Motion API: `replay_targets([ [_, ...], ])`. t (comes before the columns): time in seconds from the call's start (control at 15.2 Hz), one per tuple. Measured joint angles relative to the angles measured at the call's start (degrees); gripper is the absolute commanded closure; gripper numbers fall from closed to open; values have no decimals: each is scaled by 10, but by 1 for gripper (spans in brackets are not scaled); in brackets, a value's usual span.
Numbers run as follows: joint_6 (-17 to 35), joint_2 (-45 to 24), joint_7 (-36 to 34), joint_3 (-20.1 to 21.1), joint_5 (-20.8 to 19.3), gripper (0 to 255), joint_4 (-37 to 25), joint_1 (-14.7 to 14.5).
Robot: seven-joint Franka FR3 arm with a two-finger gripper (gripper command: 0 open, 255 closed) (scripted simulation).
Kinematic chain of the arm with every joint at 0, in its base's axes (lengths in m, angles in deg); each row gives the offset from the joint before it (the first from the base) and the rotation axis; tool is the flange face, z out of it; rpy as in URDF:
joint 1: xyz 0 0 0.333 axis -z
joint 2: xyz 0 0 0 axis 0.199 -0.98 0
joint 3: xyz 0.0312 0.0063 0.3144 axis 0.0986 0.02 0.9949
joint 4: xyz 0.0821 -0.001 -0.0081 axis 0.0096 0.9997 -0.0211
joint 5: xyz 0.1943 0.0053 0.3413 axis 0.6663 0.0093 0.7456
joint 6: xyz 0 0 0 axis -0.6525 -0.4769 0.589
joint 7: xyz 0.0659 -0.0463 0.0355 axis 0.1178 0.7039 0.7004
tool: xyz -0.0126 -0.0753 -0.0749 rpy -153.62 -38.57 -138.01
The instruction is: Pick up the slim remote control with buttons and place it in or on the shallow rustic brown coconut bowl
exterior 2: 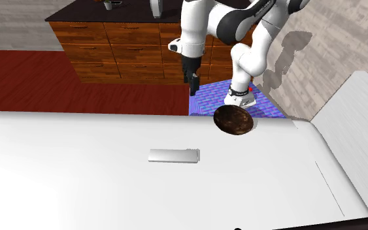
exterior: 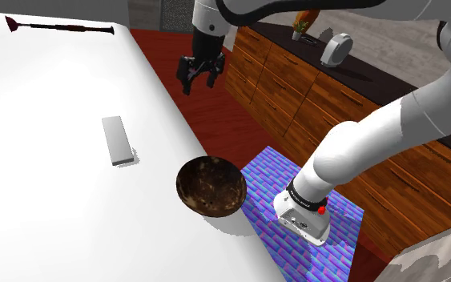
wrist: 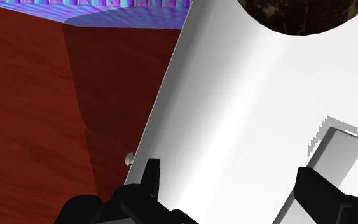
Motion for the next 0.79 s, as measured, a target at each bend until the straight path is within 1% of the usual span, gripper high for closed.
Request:
replay_targets([
  [0.2,29,-52,-42,29,-7,0,-20,0],
  [0.46,63,-139,-107,67,-32,0,-65,0],
  [0.59,82,-184,-138,80,-50,0,-85,-1],
  [0.79,96,-259,-189,96,-87,0,-135,-8],
])
